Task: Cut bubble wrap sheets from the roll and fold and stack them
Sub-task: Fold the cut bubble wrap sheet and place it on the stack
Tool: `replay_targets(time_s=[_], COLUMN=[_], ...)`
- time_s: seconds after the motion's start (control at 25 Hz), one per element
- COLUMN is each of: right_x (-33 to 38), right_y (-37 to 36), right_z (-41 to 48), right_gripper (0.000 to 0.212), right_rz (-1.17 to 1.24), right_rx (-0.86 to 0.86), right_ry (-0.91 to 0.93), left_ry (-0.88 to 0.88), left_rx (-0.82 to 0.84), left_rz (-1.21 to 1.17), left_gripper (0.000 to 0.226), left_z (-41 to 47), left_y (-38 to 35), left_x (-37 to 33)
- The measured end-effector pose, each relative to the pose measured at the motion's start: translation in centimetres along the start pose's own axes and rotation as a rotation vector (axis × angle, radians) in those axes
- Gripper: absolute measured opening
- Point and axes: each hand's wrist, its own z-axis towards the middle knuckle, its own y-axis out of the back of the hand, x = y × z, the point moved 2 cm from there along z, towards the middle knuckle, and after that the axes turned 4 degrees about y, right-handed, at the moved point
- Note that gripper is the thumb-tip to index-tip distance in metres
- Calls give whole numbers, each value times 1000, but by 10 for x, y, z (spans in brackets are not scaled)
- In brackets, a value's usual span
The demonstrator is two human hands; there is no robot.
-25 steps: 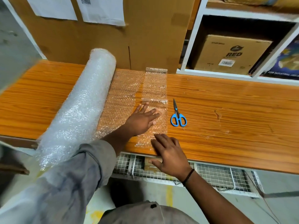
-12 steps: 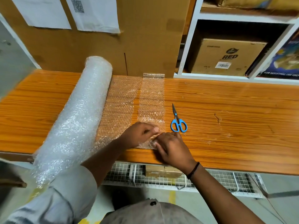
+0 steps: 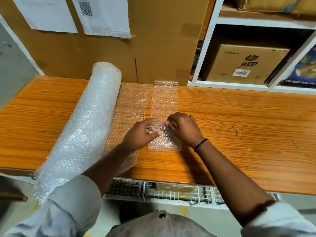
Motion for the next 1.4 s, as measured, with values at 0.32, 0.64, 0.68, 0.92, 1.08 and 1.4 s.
replay_targets(time_s=[0.32,0.64,0.68,0.92,1.08,1.4], right_x=[-15,24,24,15,14,20], right_y=[-38,-34,-38,-48,-50,-31], right_z=[18,-57,-66,-88,-91,-103], right_gripper=[27,24,27,33,18,19], right_rz=[-119,-108,-107,-98,-128,-73], right_rx=[-55,-154,-88,14,-38,-129], right_ry=[-78,113,136,136,140,173], left_ry=[-289,-466,-472,-445,-429,-586], left_rx=[-210,-192,-177,-100,-29,-146], left_rz=[561,569,569,547,572,492], left_gripper=[57,29,32,45,61,29], left_z=[0,-14,-15,-22,-30,-43], left_y=[-15,-24,-25,-27,-30,-28], left_x=[19,39,40,41,42,32])
